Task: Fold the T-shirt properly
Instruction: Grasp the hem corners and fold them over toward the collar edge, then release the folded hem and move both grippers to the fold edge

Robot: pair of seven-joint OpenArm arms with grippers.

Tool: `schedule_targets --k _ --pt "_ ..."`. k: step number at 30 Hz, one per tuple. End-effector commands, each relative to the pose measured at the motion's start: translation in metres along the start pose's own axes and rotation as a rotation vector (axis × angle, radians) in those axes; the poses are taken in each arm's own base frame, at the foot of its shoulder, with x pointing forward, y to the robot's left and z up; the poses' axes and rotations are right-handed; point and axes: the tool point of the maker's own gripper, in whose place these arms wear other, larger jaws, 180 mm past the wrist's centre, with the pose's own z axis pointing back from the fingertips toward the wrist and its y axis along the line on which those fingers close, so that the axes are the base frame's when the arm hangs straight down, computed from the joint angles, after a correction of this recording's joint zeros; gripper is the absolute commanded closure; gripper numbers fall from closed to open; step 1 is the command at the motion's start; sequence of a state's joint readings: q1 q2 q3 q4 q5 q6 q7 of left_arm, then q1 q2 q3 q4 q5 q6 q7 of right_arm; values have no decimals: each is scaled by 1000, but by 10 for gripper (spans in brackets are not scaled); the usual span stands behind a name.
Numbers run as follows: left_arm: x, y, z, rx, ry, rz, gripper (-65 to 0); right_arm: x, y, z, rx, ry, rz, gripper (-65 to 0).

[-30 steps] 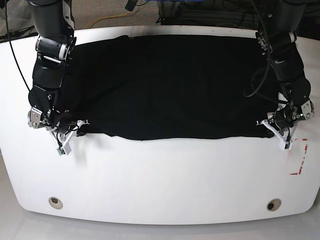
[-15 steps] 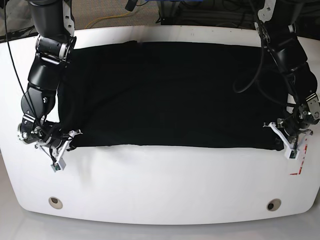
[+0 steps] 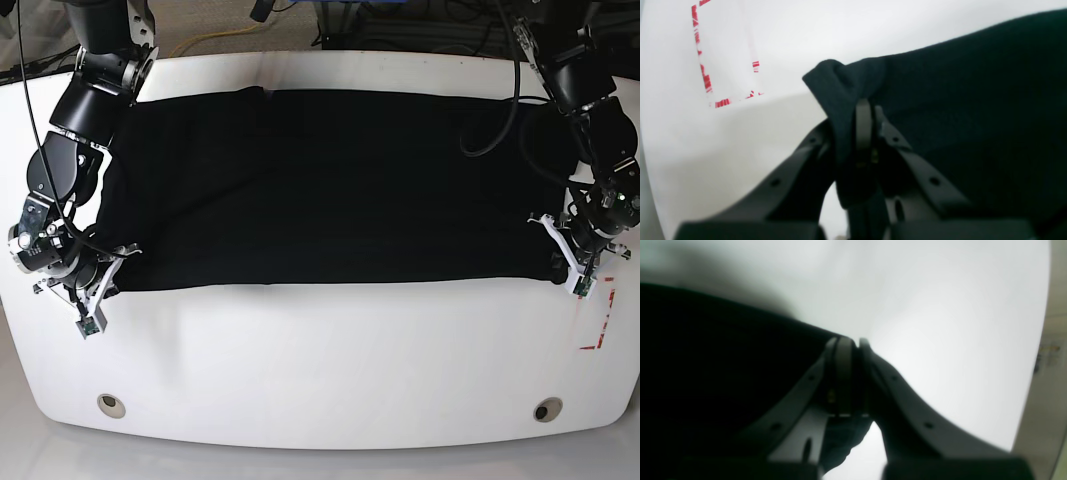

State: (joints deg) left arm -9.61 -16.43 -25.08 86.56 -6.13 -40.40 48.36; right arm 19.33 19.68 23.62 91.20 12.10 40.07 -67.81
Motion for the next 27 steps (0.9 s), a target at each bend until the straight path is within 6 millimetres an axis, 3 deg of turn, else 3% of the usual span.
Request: schedule_targets --k 1,9,14,20,23,25,27 --pt "10 13 13 48 -39 -25 0 7 -13 18 -48 -29 15 0" --pt "-21 17 33 92 6 -26 0 -34 2 46 -37 -8 6 0" --pt "-52 15 43 97 66 -20 0 -68 17 58 -4 21 -7 0" --pt "-91 14 55 88 171 -55 0 -112 39 57 57 91 -69 0" --pt "-101 8 62 81 195 -77 0 -138 48 52 79 143 -101 -3" --pt "-108 4 68 78 217 -93 -3 -154 53 47 101 172 -128 -35" --pt "-114 3 72 78 247 -103 -47 -166 57 44 120 194 -150 -79"
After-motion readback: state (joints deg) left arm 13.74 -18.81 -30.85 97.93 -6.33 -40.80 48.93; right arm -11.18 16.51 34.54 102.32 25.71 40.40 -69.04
